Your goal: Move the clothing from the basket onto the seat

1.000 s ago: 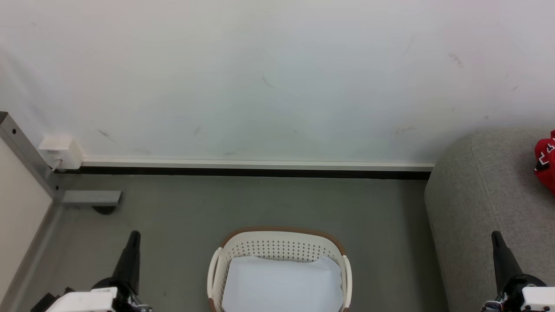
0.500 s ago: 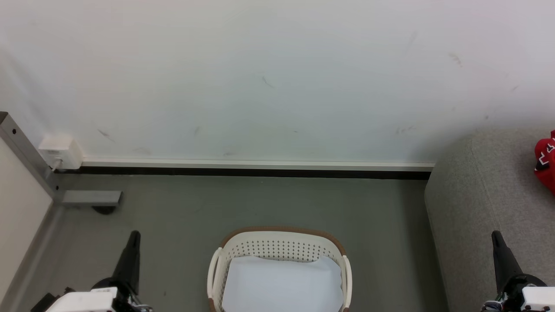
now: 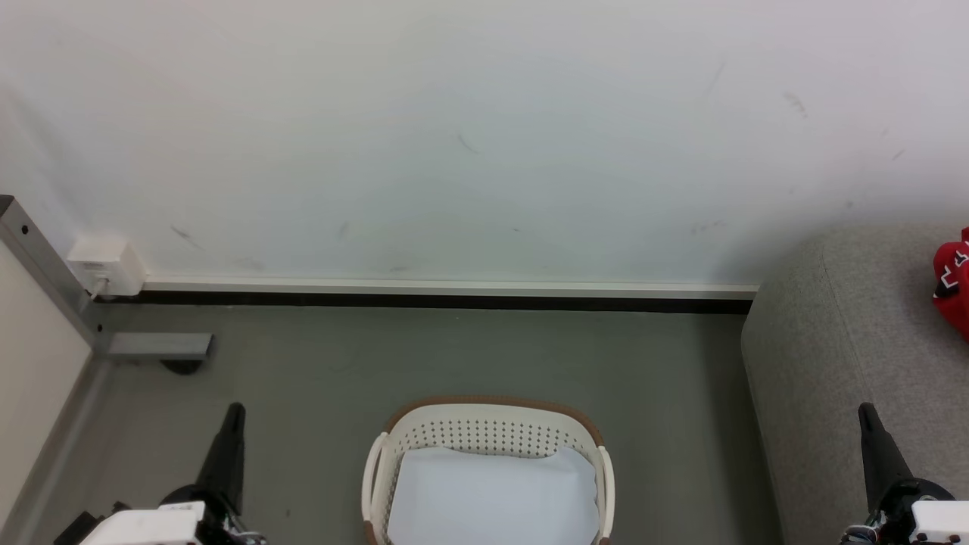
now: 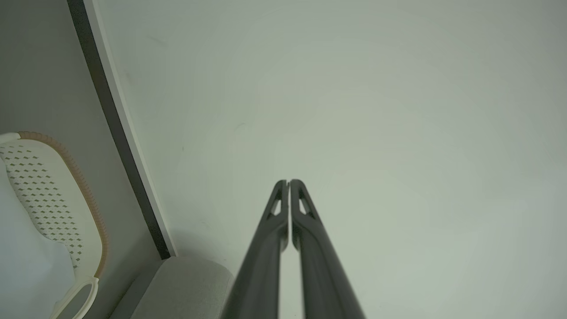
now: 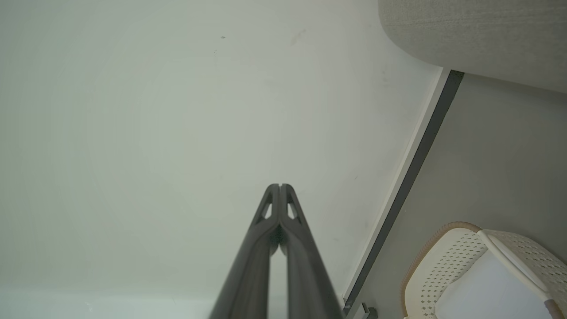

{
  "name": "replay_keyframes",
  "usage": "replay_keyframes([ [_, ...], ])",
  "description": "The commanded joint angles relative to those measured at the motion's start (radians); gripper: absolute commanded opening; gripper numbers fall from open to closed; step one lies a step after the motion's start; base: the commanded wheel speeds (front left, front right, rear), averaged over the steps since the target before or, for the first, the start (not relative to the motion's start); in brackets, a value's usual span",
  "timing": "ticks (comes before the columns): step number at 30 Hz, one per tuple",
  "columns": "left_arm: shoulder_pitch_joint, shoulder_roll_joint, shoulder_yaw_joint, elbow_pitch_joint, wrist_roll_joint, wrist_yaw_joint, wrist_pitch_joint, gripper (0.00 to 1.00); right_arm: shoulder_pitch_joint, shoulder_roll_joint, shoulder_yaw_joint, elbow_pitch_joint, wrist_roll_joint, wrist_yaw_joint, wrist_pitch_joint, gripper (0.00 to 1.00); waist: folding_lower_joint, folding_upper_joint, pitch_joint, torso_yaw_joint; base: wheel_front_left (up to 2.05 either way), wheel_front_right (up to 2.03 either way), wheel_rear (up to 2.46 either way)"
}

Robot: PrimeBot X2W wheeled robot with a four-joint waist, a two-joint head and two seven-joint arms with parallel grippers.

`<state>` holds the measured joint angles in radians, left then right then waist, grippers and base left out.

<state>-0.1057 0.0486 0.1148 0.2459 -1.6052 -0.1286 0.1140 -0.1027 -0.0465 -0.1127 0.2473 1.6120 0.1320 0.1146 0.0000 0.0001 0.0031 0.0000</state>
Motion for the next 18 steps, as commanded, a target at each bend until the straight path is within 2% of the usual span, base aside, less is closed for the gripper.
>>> replay_keyframes([
  [1,-0.008,0.002,0.001,0.000,-0.014,-0.005,0.004,0.00,-0.012,-0.007,-0.004,-0.006,0.002,-0.002,0.003,0.00,0.0000,-0.0001,0.000,0.000,0.00,0.00,0.00],
  [18,-0.007,0.002,0.001,0.000,-0.014,-0.005,0.004,0.00,-0.012,-0.007,-0.004,-0.006,0.002,-0.002,0.003,0.00,0.0000,-0.0001,0.000,0.000,0.00,0.00,0.00],
])
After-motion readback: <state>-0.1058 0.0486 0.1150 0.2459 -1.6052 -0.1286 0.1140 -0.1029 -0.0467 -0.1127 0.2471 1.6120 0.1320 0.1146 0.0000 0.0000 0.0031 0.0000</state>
